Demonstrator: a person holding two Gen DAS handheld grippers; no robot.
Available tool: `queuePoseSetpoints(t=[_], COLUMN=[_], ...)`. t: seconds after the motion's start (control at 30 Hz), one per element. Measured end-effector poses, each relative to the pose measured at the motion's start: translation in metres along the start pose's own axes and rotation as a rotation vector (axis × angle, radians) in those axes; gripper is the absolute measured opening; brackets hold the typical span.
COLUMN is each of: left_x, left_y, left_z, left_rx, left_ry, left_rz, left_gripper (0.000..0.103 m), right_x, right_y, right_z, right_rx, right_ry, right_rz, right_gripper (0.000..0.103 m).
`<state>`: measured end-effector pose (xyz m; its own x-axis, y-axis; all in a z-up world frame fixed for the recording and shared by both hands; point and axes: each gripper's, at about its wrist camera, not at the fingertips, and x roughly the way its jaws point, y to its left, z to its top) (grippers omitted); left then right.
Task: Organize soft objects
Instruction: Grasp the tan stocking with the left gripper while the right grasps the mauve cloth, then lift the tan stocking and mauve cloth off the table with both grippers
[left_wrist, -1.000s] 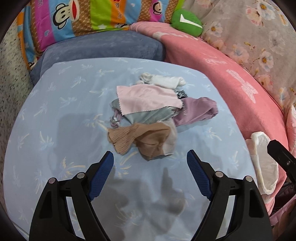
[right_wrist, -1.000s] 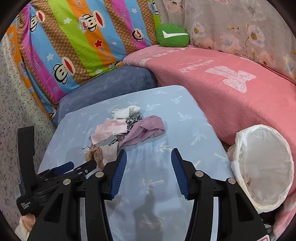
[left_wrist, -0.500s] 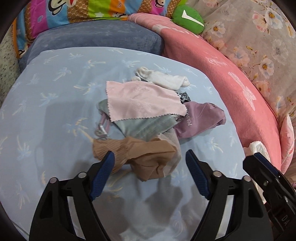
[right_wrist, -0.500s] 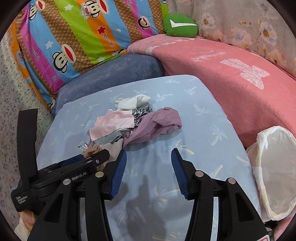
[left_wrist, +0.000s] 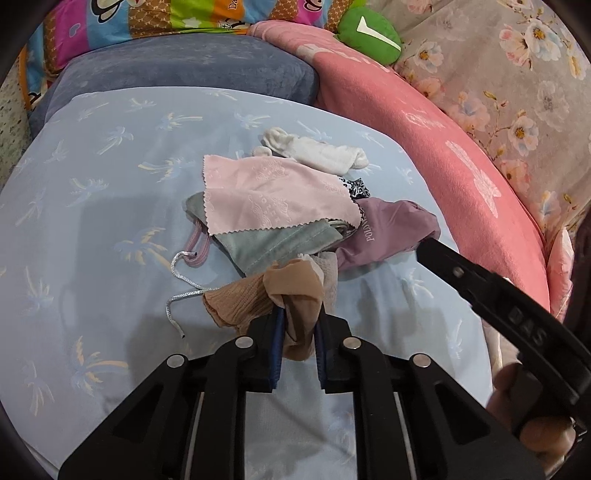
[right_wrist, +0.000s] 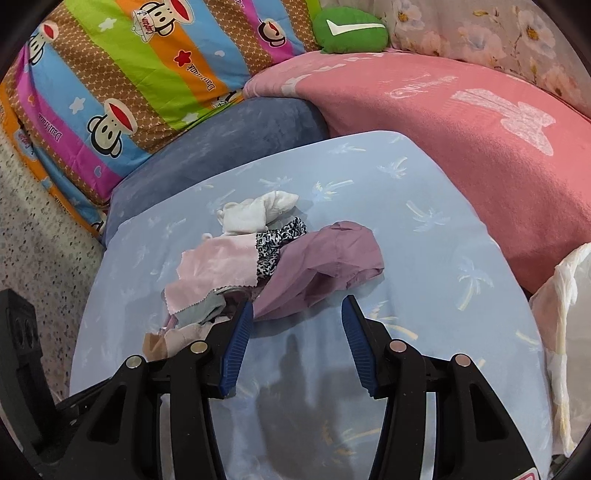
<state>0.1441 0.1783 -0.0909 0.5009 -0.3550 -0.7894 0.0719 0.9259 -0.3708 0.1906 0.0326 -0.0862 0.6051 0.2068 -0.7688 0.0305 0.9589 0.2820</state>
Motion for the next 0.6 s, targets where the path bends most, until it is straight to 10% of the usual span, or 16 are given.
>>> queuePoseSetpoints(t=[0.17, 0.3, 0.6], left_x=[0.0, 0.001, -0.007], left_y=[0.001, -0.001, -0.012], left_z=[0.001, 0.0, -0.014], left_rx=[0.002, 0.001, 0.015], left_ry=[0.001, 0.007, 0.01], left_rz=[0.008, 0.012, 0.004], left_gripper=[0.014, 0.014, 0.014], right_x=[0.024, 0.039, -0.008], right_y=[0.004, 0.003, -0.007], right_z=[0.007, 0.004, -0.016], right_rx=[0.013, 0.012, -0.005], right_ry=[0.01, 0.045, -0.015], right_rz=[0.0, -0.006, -0.01], right_gripper=[0.046, 0.004, 0.001])
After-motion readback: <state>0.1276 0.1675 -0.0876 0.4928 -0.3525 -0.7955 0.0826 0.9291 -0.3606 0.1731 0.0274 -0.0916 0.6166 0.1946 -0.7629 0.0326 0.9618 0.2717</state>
